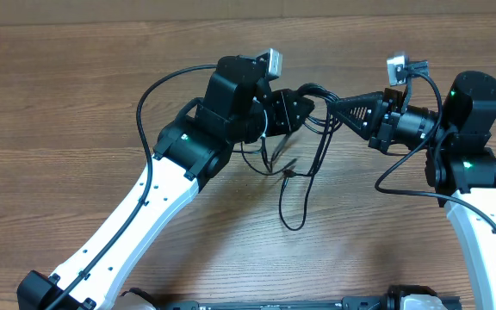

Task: Untangle cables

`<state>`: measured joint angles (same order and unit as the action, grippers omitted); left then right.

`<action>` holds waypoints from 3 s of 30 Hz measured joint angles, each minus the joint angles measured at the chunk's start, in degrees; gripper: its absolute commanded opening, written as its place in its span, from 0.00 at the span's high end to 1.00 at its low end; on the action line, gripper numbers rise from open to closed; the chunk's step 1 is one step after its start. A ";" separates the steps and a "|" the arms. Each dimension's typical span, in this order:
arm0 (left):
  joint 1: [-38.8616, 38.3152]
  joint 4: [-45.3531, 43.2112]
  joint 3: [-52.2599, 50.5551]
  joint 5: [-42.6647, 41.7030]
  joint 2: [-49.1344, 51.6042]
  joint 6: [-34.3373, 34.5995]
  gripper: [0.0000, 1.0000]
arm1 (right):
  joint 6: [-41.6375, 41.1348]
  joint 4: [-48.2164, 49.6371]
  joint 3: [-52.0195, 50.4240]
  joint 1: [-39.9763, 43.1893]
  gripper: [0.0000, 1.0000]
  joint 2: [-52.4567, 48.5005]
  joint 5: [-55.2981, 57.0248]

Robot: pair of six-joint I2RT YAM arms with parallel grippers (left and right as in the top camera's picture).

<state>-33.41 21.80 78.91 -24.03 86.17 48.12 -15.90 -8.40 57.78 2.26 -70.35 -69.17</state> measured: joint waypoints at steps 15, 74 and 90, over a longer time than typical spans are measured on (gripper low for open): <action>0.94 2.99 0.44 -3.50 0.00 -3.52 0.96 | 0.00 -0.35 0.00 -0.11 0.96 0.00 0.35; 1.53 14.38 1.05 -5.77 0.26 -10.14 0.96 | 14.49 -16.81 0.11 -4.42 0.58 -0.09 6.56; 1.55 15.98 1.05 -4.24 0.26 -9.49 0.96 | 14.40 -16.79 0.11 -4.39 0.96 -0.09 9.29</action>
<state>-31.86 37.78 79.96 -28.27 86.43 38.63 -1.50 -25.19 57.89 -2.13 -70.43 -59.88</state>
